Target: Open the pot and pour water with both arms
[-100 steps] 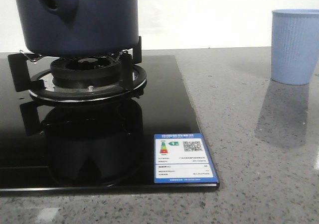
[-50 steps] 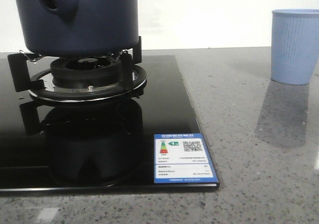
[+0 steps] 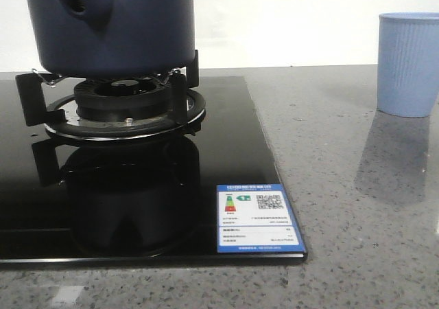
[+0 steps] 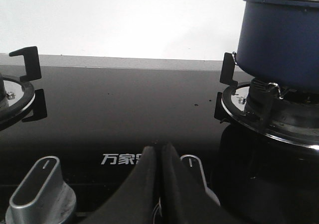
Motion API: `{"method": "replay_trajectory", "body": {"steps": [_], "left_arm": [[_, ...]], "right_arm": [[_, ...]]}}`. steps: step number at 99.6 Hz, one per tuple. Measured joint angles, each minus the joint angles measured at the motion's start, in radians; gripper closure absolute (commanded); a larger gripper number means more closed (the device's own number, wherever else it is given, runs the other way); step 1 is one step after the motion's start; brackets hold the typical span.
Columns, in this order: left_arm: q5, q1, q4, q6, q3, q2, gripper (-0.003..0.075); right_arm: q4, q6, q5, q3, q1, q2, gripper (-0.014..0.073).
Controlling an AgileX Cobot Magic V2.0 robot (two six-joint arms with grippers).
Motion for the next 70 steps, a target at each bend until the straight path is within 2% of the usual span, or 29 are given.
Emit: {"method": "replay_trajectory", "body": {"steps": [11, 19, 26, 30, 44, 62, 70], "left_arm": [[0.000, 0.000, 0.000, 0.000, 0.000, 0.000, 0.0739], [0.000, 0.000, 0.000, 0.000, 0.000, 0.000, 0.0739], [0.000, 0.000, 0.000, 0.000, 0.000, 0.000, 0.0739], [0.000, 0.000, 0.000, 0.000, 0.000, 0.000, 0.0739], [0.000, 0.000, 0.000, 0.000, 0.000, 0.000, 0.0739], [0.000, 0.000, 0.000, 0.000, 0.000, 0.000, 0.0739], [0.000, 0.000, 0.000, 0.000, 0.000, 0.000, 0.0739]], "right_arm": [[0.412, -0.402, 0.064, 0.024, 0.054, -0.012, 0.0661], [0.709, -0.694, 0.208, 0.031, 0.098, -0.042, 0.0661], [0.889, -0.903, 0.337, 0.038, 0.125, -0.081, 0.0661], [0.942, -0.990, 0.383, 0.049, 0.132, -0.112, 0.0661], [1.020, -1.113, 0.416, 0.111, 0.135, -0.253, 0.0661], [1.066, -1.136, 0.424, 0.237, 0.084, -0.458, 0.0661], [1.093, -1.138, 0.453, 0.242, 0.044, -0.526, 0.0661]]}}
